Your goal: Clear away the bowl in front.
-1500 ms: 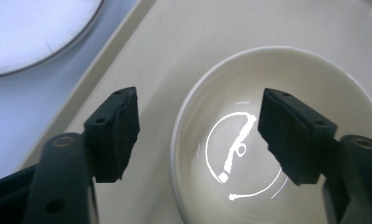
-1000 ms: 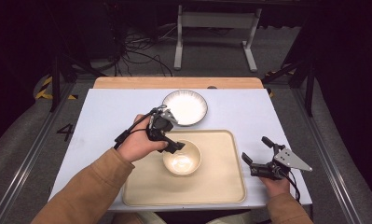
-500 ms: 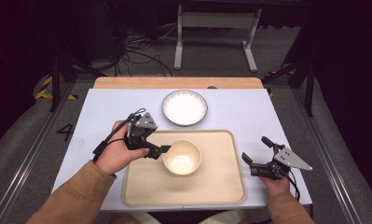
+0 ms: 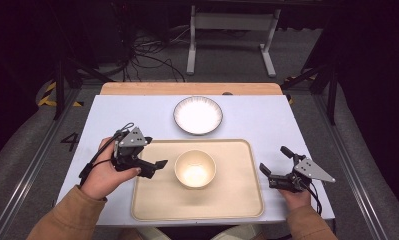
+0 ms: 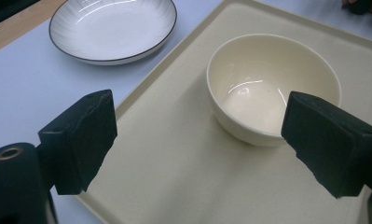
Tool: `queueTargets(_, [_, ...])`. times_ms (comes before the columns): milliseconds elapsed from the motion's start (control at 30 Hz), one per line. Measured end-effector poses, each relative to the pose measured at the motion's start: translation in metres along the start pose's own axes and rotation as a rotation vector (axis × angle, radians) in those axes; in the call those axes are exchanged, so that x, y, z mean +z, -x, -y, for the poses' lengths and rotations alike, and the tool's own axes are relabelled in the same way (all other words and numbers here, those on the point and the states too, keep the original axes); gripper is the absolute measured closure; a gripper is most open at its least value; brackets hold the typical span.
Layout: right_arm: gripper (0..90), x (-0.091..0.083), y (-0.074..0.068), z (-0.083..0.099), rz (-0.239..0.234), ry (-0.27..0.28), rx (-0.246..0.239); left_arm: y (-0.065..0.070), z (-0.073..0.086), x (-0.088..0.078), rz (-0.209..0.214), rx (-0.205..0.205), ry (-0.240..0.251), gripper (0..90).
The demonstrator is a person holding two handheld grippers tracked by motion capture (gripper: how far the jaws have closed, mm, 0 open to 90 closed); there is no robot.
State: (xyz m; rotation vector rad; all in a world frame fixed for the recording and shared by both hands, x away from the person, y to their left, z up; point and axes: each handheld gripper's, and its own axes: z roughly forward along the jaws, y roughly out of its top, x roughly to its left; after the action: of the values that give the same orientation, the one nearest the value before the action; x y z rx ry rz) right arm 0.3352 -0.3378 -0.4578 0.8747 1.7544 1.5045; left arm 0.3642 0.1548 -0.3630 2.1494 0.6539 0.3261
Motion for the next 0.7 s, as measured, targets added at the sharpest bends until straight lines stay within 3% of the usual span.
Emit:
queueTargets(333, [0.7,0.000,0.000,0.000,0.000,0.002,0.001,-0.011,0.030,-0.016,-0.019,-0.055,0.082,10.1])
queueTargets(700, [0.7,0.000,0.000,0.000,0.001,0.003,0.001,-0.018,0.056,-0.027,-0.053,-0.074,0.175,9.7])
